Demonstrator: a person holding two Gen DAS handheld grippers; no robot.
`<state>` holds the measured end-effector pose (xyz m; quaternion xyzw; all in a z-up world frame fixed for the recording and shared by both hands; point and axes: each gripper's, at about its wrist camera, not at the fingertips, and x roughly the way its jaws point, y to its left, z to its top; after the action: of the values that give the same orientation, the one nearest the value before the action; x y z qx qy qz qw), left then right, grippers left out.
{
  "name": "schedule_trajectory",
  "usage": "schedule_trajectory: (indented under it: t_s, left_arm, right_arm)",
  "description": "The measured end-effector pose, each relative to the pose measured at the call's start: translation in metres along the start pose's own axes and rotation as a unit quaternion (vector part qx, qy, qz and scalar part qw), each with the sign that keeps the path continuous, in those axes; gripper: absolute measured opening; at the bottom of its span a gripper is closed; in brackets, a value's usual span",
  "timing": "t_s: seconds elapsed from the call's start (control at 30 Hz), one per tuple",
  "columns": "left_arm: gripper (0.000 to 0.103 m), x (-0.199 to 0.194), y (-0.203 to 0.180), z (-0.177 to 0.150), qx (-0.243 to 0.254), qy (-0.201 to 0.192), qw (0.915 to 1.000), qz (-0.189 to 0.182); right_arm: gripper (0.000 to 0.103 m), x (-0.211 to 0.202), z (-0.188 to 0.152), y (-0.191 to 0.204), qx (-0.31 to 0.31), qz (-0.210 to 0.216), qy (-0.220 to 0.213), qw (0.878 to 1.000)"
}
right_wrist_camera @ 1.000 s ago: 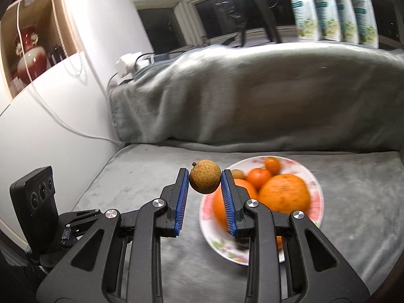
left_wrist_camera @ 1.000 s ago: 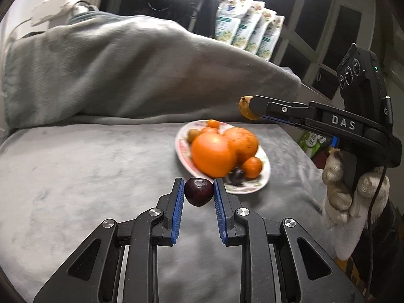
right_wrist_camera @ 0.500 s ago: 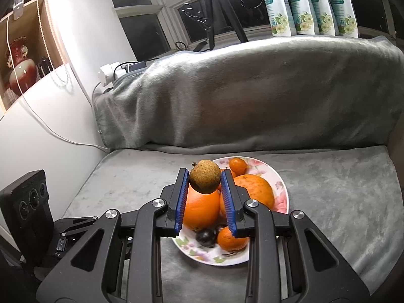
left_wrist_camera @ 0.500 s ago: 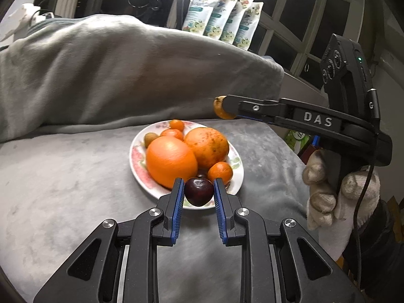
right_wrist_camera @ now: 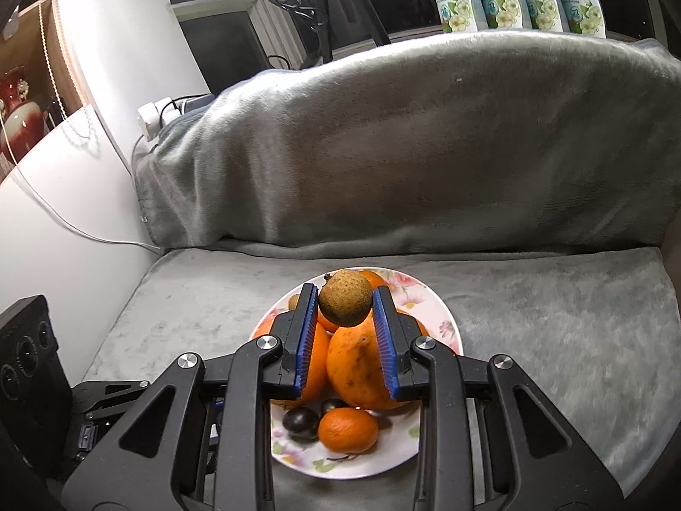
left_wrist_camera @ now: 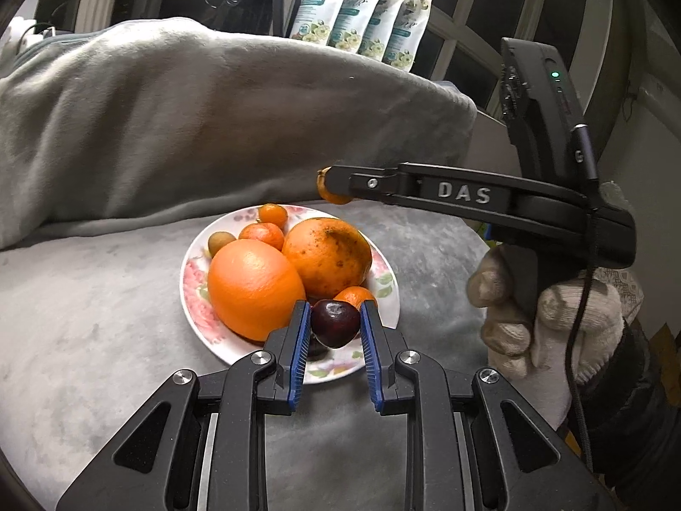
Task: Organize fruits
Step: 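Carry the plum and the longan over the plate with both grippers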
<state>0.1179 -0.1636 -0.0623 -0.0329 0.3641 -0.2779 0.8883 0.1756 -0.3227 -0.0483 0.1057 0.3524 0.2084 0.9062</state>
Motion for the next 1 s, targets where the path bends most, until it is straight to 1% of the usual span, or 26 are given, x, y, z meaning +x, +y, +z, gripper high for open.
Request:
schedule_trajectory:
  t_s: [0.2,0.5,1.0]
  left_arm:
    - [0.022,0.006,-0.003,0.001,0.002,0.002,1.0000,0.000]
    - [0.022,0.010,-0.009,0.004,0.013,0.002,0.9999,0.004]
    - [0.022,0.011,-0.008,0.003,0.008,0.002,1.0000,0.004]
  right_arm:
    - [0.028,0.009,0.001,-0.007,0.006,0.000,0.005,1.000]
    - [0.028,0.015,0.002,-0.009,0.005,-0.003,0.010,1.000]
    - [0.028,0.022,0.002,-0.005,-0.002,-0.001,0.016,1.000]
